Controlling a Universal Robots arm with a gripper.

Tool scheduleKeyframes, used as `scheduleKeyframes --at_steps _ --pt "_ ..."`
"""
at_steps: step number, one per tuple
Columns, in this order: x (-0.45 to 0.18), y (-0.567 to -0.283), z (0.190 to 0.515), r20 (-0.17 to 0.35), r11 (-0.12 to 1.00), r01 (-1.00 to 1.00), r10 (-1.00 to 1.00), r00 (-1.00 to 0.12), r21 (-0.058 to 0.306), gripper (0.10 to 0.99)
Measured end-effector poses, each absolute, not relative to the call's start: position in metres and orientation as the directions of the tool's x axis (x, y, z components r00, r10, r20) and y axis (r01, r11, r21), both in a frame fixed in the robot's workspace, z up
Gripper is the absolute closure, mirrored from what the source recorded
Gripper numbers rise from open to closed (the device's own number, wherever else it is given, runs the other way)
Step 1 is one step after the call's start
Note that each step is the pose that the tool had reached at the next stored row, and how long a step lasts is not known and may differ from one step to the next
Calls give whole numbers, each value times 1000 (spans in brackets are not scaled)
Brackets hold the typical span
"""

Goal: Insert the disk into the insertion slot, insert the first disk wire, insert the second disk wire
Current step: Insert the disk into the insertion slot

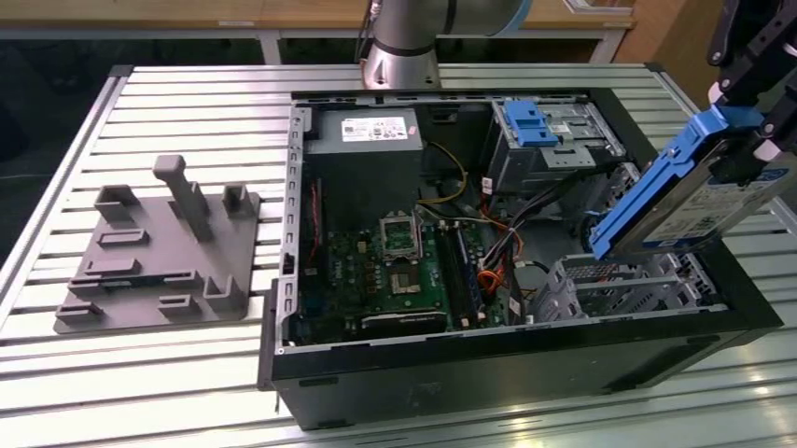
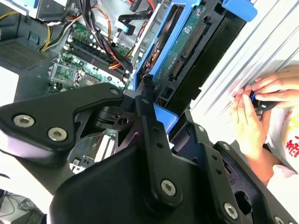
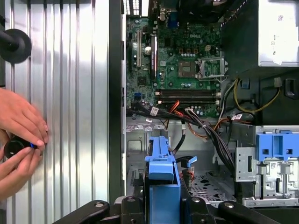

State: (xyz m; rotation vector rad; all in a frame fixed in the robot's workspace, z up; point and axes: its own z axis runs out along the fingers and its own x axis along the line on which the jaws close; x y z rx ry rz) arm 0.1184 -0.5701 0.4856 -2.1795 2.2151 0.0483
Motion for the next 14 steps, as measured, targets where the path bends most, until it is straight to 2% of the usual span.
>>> scheduleKeyframes --at_steps 14 --pt "111 -565 482 -45 32 -1000 -998 -31 -2 722"
